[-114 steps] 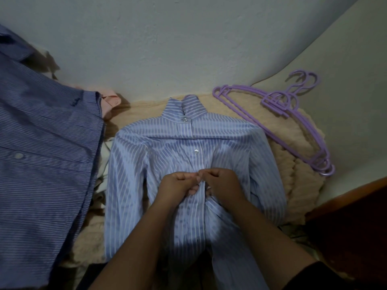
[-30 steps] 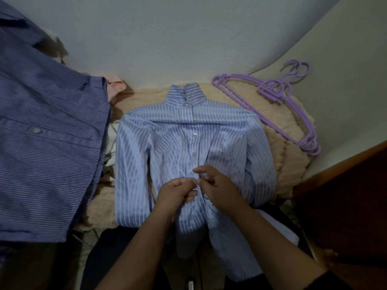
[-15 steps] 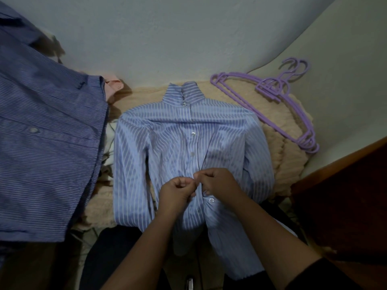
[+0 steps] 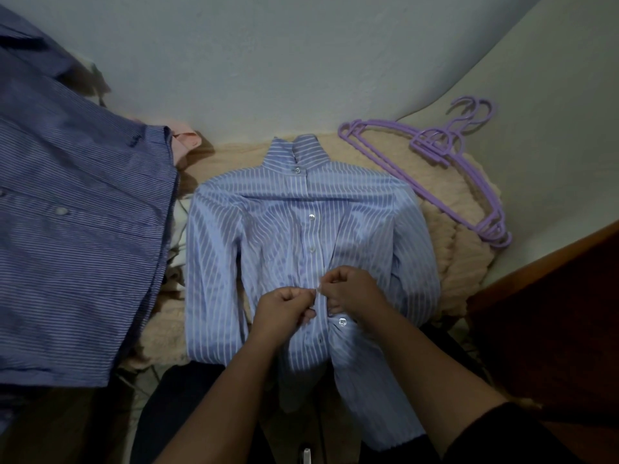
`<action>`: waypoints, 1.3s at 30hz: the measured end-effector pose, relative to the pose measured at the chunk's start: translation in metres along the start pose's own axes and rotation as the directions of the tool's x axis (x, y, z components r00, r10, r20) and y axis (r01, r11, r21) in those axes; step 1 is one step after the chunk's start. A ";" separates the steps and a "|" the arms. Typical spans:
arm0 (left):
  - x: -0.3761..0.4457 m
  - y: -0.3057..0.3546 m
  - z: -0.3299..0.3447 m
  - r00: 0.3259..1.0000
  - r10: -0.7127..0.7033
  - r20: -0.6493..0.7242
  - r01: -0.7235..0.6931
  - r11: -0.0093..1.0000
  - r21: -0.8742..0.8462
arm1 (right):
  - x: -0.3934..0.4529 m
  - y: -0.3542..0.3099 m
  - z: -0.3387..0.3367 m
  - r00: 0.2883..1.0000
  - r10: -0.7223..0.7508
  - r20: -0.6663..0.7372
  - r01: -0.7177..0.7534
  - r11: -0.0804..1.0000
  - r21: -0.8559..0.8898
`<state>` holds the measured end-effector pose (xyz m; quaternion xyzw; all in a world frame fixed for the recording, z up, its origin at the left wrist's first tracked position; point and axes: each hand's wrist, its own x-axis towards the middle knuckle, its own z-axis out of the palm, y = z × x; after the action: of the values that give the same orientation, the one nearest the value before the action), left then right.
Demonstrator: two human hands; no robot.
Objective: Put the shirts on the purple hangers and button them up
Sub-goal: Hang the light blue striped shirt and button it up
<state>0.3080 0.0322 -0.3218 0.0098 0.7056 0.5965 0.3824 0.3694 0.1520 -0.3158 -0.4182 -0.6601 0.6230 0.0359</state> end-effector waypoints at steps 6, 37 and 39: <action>0.002 0.003 -0.006 0.992 -0.077 0.098 0.088 0.990 -0.113 | -0.005 -0.001 -0.003 1.000 -0.003 0.001 0.003 0.998 0.065; 0.002 0.005 -0.027 0.902 0.429 -0.041 -0.401 0.870 0.286 | 0.006 -0.009 -0.034 0.997 -0.019 -0.077 0.036 0.972 0.232; 0.008 0.007 -0.029 0.907 0.421 0.007 -0.393 0.841 0.372 | 0.012 -0.011 -0.037 0.998 -0.010 -0.062 0.022 0.980 0.198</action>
<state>0.2827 0.0137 -0.3201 0.2079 0.7994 0.5225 0.2115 0.3769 0.1898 -0.3045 -0.4259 -0.5965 0.6726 0.1027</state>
